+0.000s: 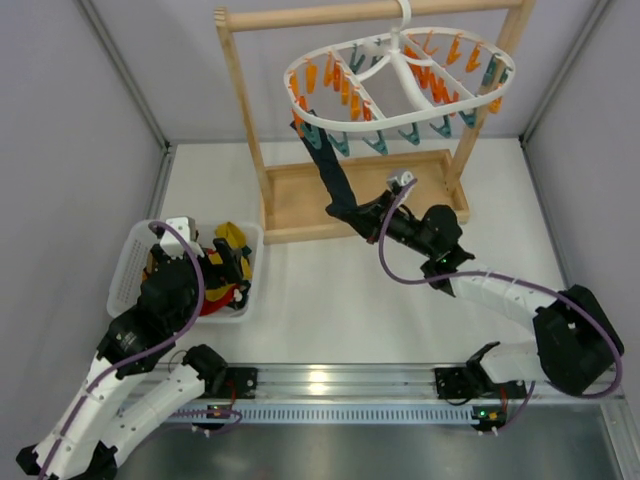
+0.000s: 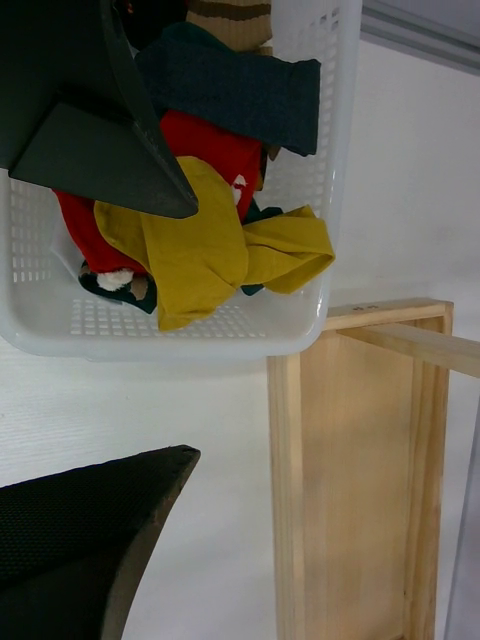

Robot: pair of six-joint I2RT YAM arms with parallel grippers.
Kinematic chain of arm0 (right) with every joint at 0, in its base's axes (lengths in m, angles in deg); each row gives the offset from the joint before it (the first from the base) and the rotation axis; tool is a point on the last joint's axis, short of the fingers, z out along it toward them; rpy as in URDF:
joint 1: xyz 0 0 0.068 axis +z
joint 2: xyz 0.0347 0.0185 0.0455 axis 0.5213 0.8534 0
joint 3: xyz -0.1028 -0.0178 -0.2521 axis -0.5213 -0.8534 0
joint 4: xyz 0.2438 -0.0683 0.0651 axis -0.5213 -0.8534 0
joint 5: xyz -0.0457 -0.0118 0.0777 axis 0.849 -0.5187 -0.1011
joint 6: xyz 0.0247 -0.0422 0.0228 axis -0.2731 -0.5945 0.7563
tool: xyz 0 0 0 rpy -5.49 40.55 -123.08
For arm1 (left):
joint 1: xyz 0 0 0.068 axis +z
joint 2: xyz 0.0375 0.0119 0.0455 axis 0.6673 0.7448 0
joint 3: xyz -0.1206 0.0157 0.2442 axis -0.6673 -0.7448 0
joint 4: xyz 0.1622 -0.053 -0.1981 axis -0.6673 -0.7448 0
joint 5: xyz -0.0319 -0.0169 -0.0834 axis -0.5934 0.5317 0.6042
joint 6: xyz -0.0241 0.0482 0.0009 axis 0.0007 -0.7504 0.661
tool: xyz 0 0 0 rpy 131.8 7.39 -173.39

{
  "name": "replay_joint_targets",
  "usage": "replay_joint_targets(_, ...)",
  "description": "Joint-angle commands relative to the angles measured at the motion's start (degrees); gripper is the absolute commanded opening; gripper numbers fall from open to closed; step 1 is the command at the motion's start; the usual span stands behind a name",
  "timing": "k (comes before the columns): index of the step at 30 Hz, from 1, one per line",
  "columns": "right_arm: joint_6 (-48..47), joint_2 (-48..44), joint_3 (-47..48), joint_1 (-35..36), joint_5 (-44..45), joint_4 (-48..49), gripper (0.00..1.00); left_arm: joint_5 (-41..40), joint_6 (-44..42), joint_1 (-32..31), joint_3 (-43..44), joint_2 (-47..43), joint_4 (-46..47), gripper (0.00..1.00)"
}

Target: Remove the socks clipped to the hanger

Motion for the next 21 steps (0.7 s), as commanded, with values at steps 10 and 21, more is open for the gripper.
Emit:
replay_joint_targets(10,1.4,25.5,34.1,5.5,-9.5,-7.3,0.00,1.0,0.4,3.8,0.4,0.3,1.2,0.99)
replay_joint_targets(21,2.5,16.3,21.1,9.4,-10.0,-0.7,0.00,2.0,0.2,4.7,0.3,0.6,1.5,0.99)
